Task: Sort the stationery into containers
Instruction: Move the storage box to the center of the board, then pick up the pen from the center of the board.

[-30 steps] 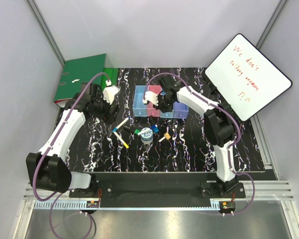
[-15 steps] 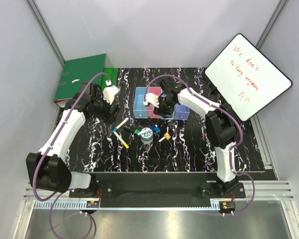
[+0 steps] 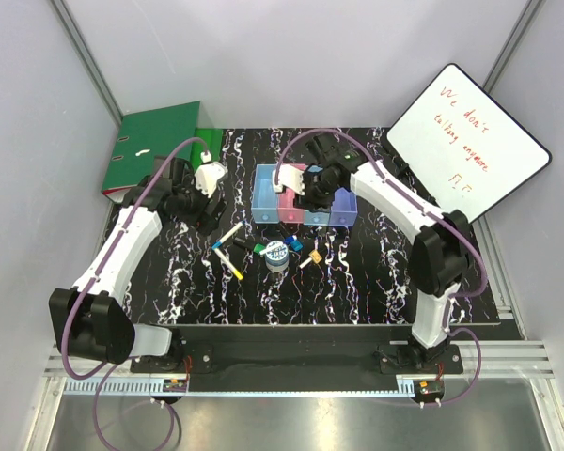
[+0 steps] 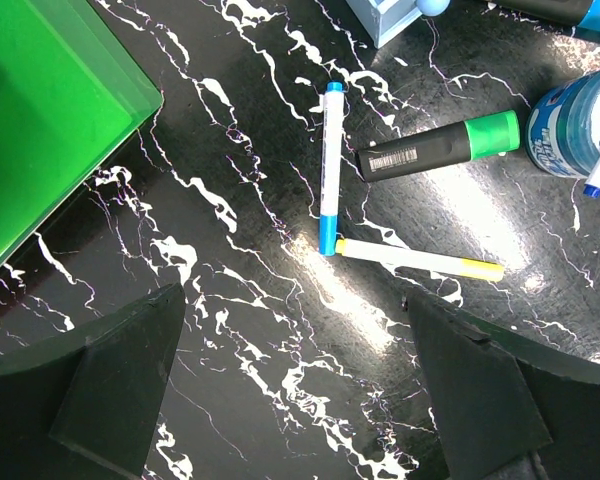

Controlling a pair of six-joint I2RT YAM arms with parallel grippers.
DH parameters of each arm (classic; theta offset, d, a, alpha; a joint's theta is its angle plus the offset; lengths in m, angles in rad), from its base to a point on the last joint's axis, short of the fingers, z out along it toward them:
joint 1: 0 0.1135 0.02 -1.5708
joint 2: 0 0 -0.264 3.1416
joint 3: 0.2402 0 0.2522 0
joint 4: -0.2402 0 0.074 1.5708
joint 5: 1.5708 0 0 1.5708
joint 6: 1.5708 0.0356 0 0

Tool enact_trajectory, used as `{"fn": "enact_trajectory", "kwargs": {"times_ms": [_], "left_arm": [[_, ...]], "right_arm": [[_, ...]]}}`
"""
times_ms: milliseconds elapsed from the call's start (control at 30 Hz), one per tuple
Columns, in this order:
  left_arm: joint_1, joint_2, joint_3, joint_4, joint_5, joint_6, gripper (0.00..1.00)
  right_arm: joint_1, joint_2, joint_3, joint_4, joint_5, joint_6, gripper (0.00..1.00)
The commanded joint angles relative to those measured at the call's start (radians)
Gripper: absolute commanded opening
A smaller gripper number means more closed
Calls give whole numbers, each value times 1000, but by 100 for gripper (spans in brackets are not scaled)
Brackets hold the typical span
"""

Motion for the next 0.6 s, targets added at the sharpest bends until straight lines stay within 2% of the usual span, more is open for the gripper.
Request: {"fn": "enact_trajectory", "kwargs": {"times_ms": [0,133,567], "left_arm": [[-5,-42,8,32,-21,21,99],[-7,-66,-9,31,-33,20,99],[-11,-100,-41,28,-32,0,99]], "right_arm": [[38,-71,9,-157,11,-152,56],[74,-86,25,-216,10,-214,49],[187,-17,19,-178,-9,-186,48]]}}
